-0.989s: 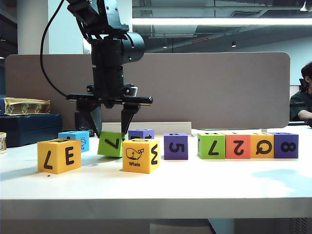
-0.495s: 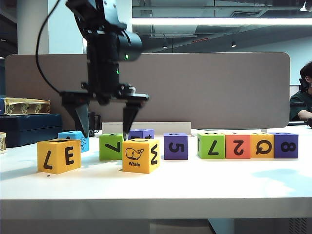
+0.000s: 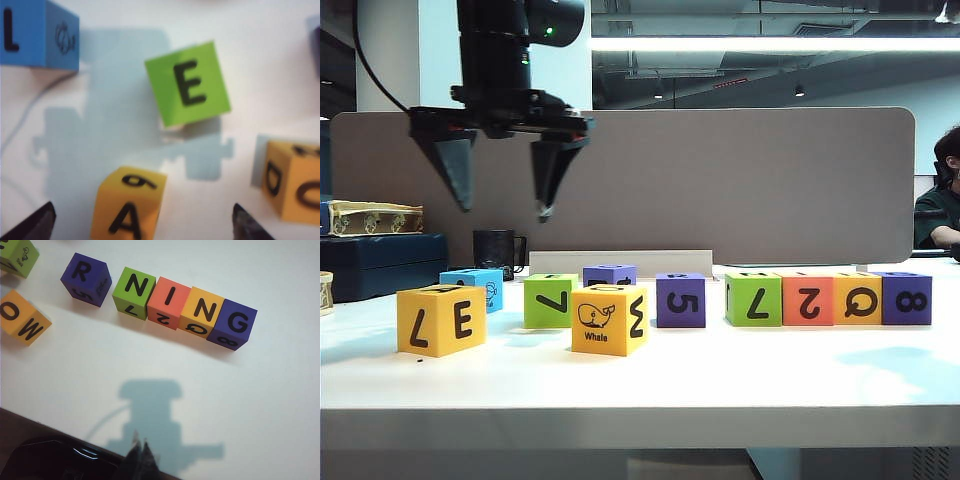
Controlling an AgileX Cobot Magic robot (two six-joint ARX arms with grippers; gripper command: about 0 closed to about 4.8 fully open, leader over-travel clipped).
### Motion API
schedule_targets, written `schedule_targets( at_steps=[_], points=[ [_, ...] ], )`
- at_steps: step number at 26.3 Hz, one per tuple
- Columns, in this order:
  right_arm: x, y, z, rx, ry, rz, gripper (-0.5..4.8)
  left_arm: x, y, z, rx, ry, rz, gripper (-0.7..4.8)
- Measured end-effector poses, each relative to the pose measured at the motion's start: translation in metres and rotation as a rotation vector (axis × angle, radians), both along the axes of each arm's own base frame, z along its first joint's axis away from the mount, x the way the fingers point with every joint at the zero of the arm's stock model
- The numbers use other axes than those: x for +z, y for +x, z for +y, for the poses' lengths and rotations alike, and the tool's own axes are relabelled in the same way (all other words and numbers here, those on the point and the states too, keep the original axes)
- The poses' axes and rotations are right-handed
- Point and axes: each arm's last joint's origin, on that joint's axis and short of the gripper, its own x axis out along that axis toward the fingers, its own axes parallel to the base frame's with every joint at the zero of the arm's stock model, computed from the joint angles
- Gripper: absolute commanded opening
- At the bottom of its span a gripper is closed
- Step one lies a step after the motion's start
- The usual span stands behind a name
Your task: Select the appropriate blocks from the scattered letter blocks on the table and arrange them in a row to spell out "LEARNING".
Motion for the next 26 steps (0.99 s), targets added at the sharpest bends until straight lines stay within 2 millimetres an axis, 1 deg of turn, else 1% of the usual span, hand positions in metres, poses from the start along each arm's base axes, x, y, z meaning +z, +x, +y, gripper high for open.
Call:
schedule_targets(
  at_steps=[1,5,6,8,12,20,25,26],
  points=[
    [0.000,0.000,0.000,0.007,0.006,0.006,-0.01,-0.003,-0.003,0.004,-0.017,0.032,0.041,4.71],
    [-0.001,-0.002,0.003,0.077,0.077,0.041,-0.01,-0.015,-0.005,0.009,-0.026,0.067,0.100,4.71],
    [0.000,-0.003,0.005,0.122,0.124,0.058,-0.01,-0.021,-0.005,0.014,-0.020,0.077,0.126,4.71],
    [0.000,-0.004,0.007,0.193,0.199,0.086,-0.01,-0.031,-0.007,0.019,-0.018,0.092,0.157,4.70],
    [0.001,-0.006,0.010,0.262,0.272,0.113,-0.01,-0.045,-0.009,0.023,-0.027,0.102,0.198,4.69],
    [0.001,-0.007,0.011,0.309,0.322,0.132,-0.01,-0.068,-0.011,0.022,-0.062,0.045,0.222,4.66],
    [0.001,-0.007,0.011,0.311,0.324,0.139,-0.01,-0.071,-0.008,0.022,-0.058,0.058,0.190,4.63],
    [0.001,-0.008,0.011,0.310,0.323,0.143,-0.01,-0.071,-0.008,0.023,-0.054,0.079,0.180,4.32]
  ],
)
